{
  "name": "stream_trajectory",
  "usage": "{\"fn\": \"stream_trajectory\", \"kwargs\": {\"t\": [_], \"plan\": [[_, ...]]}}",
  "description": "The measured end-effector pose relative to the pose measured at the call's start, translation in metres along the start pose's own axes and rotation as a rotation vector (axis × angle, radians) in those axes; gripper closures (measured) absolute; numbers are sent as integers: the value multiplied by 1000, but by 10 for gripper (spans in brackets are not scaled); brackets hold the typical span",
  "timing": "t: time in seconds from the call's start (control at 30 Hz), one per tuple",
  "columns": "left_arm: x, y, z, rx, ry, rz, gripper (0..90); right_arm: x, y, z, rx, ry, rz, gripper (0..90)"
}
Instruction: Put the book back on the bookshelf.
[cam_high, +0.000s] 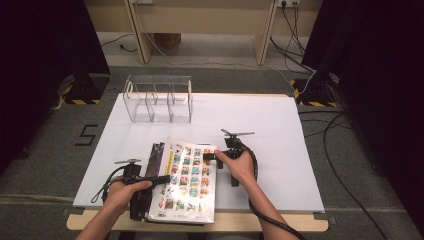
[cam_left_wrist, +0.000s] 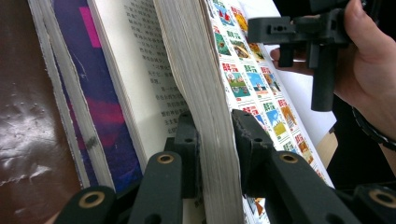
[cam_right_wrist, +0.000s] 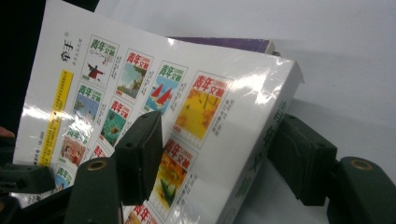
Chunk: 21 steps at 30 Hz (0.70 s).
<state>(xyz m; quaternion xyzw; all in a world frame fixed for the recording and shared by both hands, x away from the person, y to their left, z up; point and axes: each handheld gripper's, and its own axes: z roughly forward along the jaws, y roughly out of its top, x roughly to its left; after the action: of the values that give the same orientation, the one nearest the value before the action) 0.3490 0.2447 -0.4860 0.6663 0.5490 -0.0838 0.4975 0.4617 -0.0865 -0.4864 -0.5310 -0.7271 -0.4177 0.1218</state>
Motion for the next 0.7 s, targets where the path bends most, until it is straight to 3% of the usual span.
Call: {"fn": "stream_trajectory", "kwargs": {"t": [0.13, 0.17, 0.27, 0.37, 0.6, 0.7], "plan": [[1, 1, 0, 10, 8, -10, 702, 6, 3, -4, -4, -25, -28, 441], [1, 2, 0, 17, 13, -18, 699, 11, 5, -10, -15, -46, -59, 494], [0, 3, -1, 21, 24, -19, 696, 16, 6, -16, -30, -52, -81, 552], [1, 4, -2, 21, 33, -32, 690, 29, 11, -23, -52, -46, -115, 608], [2, 5, -3, 34, 40, -19, 693, 34, 16, -19, -33, -57, -142, 588], [2, 5, -3, 29, 40, -21, 692, 33, 16, -9, 5, -68, -172, 552]]}}
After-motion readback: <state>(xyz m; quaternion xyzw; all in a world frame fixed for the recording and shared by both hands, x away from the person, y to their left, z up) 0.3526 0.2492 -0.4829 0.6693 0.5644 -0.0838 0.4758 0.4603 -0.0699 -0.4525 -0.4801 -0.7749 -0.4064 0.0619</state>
